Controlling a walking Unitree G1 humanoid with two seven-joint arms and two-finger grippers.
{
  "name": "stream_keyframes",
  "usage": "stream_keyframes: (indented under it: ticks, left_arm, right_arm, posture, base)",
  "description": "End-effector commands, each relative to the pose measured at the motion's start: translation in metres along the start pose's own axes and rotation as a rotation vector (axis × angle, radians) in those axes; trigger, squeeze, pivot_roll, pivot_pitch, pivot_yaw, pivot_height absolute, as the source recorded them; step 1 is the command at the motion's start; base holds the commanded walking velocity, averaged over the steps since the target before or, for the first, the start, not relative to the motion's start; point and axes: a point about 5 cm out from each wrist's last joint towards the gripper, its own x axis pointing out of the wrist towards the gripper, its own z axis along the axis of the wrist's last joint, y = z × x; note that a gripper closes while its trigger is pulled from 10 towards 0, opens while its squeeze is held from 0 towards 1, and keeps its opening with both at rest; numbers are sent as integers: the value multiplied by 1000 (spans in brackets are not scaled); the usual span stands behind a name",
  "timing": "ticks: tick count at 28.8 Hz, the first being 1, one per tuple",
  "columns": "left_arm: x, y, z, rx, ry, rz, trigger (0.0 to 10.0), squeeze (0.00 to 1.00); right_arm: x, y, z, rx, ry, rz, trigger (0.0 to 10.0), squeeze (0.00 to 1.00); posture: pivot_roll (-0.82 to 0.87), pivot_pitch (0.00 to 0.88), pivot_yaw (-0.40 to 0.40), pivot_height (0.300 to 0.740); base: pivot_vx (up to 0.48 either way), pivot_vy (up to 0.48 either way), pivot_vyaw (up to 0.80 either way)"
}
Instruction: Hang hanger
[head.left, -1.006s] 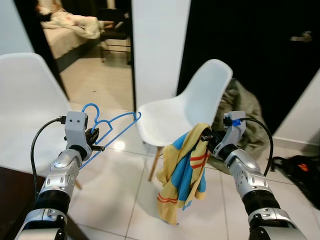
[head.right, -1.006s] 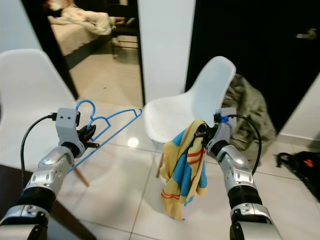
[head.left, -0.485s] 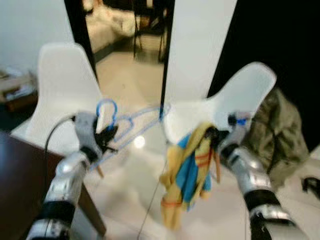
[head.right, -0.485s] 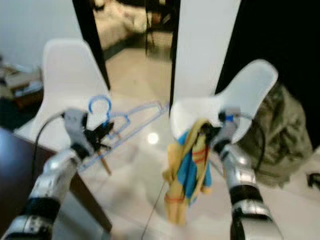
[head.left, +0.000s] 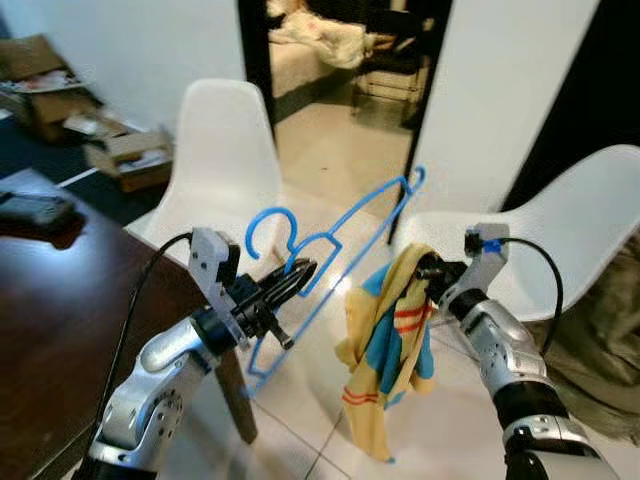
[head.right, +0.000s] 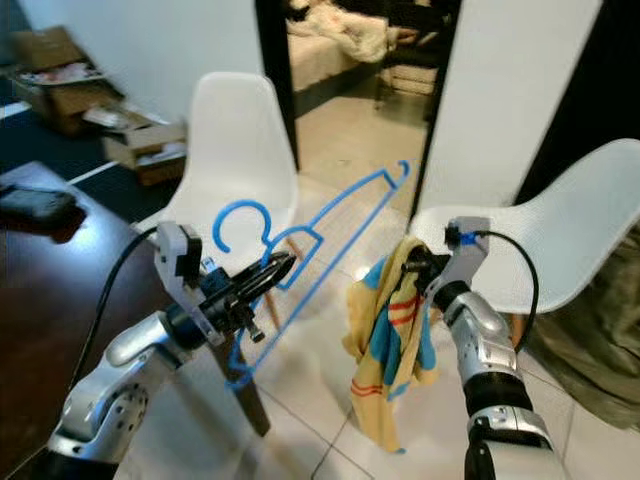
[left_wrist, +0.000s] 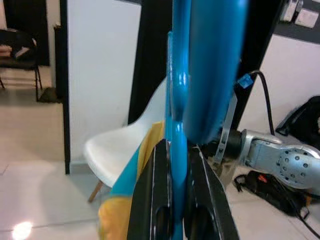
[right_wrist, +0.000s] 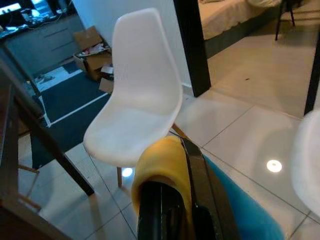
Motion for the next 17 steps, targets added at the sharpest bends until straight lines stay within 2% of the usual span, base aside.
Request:
stream_keyframes:
  ticks: [1, 2, 3, 4, 5, 6, 7, 8, 9, 11, 13, 14, 17]
  left_arm:
    - [-3, 2, 2, 34, 15, 34, 10000, 0]
    - [-3, 2, 2, 34, 15, 34, 10000, 0]
    - [-7, 8, 3, 99, 63, 136, 10000, 0]
    - [-7, 8, 3, 99, 63, 136, 10000, 0]
    - [-10, 12, 4, 142, 87, 208, 10000, 0]
    - [-10, 12, 4, 142, 87, 208, 10000, 0]
    - [-11, 15, 4, 170, 102, 254, 10000, 0]
    - [-11, 15, 4, 170, 102, 254, 10000, 0]
    - [-15, 20, 9, 184, 83, 358, 10000, 0]
    - [-15, 20, 9, 184, 83, 358, 10000, 0]
    - [-19, 23, 12, 196, 69, 446, 10000, 0]
    - [-19, 23, 12, 196, 69, 446, 10000, 0]
    - [-25, 26, 12, 217, 70, 540, 10000, 0]
  right_arm:
    - [4, 5, 5, 0, -34, 21, 10000, 0]
    - [4, 5, 5, 0, -34, 21, 10000, 0]
    - [4, 6, 5, 1, -40, 23, 10000, 0]
    - [4, 6, 5, 1, -40, 23, 10000, 0]
    - [4, 6, 6, 2, -44, 24, 10000, 0]
    - [4, 6, 6, 2, -44, 24, 10000, 0]
    - [4, 6, 6, 3, -47, 24, 10000, 0]
    - [4, 6, 6, 3, -47, 24, 10000, 0]
    - [5, 6, 7, 4, -53, 25, 10000, 0]
    - [5, 6, 7, 4, -53, 25, 10000, 0]
    - [5, 6, 8, 6, -64, 25, 10000, 0]
    - [5, 6, 8, 6, -64, 25, 10000, 0]
    - [4, 3, 16, 7, -110, 1, 10000, 0]
  posture:
    - [1, 80, -47, 740]
    - [1, 80, -47, 740]
    - [3, 80, -42, 740]
    - [3, 80, -42, 740]
    - [4, 80, -39, 740]
    - [4, 80, -39, 740]
    - [6, 81, -38, 740]
    - [6, 81, -38, 740]
    - [14, 79, -38, 740]
    - [14, 79, -38, 740]
    - [16, 79, -38, 740]
    - [16, 79, -38, 740]
    - [32, 77, -39, 740]
  base:
    - [0, 0, 669]
    - [0, 0, 669]
    - [0, 0, 656]
    - [0, 0, 656]
    - [0, 0, 656]
    - [0, 0, 656]
    - [0, 0, 656]
    - [0, 0, 656]
    - [0, 0, 650]
    - [0, 0, 650]
    - [0, 0, 650]
    - [0, 0, 650]
    - [0, 0, 592]
